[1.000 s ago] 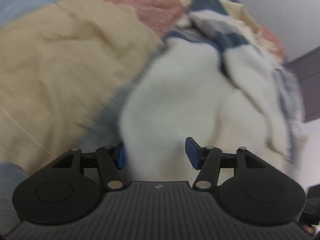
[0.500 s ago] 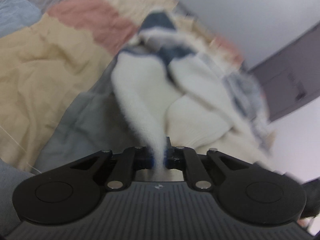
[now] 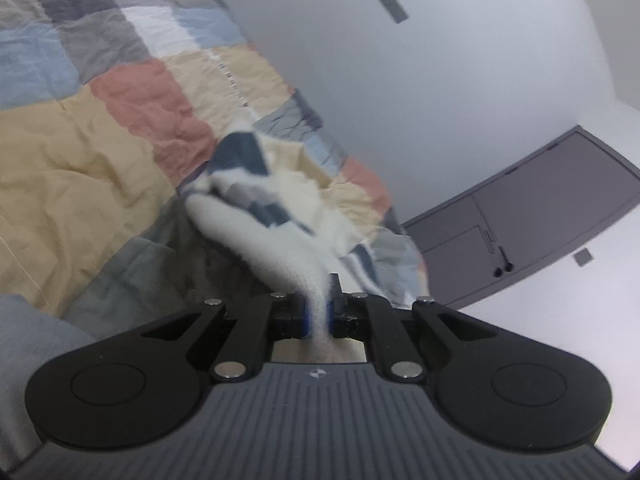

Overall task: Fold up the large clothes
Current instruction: 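Grasp the sweater hem with the right gripper while the left gripper grasps the hem too, then lift the hem with both grippers and fold it toward the collar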

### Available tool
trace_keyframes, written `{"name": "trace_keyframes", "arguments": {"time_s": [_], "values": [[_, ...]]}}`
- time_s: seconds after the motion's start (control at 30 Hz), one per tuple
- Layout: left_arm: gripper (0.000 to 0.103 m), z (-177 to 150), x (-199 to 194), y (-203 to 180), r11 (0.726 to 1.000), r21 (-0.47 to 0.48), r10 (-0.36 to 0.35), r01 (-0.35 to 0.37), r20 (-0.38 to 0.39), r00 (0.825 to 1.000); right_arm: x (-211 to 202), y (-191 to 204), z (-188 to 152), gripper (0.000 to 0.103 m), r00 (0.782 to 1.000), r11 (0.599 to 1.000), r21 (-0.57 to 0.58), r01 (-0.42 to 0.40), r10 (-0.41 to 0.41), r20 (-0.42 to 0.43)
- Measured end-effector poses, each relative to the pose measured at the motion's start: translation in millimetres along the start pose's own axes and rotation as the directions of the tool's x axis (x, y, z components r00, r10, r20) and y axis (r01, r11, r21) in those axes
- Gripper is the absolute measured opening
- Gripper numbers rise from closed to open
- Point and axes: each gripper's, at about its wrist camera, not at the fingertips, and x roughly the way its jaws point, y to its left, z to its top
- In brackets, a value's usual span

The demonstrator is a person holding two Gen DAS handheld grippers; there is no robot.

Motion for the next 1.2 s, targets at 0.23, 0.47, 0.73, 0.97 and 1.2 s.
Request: {"name": "trace_keyframes", "arguments": {"time_s": [0.23, 0.47, 0.73, 0.97, 1.2], "values": [[0.008, -21.4, -61.4, -29.9, 0.998, 0.031, -0.056, 0.055, 0.048, 0.997, -50.5, 31.4, -4.0, 0.014, 0.996, 0.995, -0.056, -0.078, 0.080, 0.026], [0.008, -40.8, -90.2, -28.0, 0.994, -0.023, -0.104, 0.109, 0.155, 0.982, -75.9, 32.2, -6.8, 0.014, 0.995, 0.998, -0.024, -0.062, 0.064, 0.078], [0.008, -3.3, -21.6, -28.7, 0.995, -0.051, -0.074, 0.089, 0.242, 0.967, -28.9, 14.2, 32.9, 0.014, 0.995, 0.999, 0.032, 0.005, -0.008, 0.097], [0.009, 55.3, 81.0, -25.1, 0.996, -0.093, 0.023, 0.006, 0.305, 0.952, 50.9, -2.3, 90.5, 0.014, 0.986, 0.995, 0.044, 0.088, -0.094, 0.136], [0.009, 90.6, 191.2, 4.3, 0.992, 0.009, 0.116, -0.124, 0.276, 0.954, 116.9, -36.2, 113.7, 0.014, 0.961, 0.967, -0.045, 0.251, -0.243, 0.134]]}}
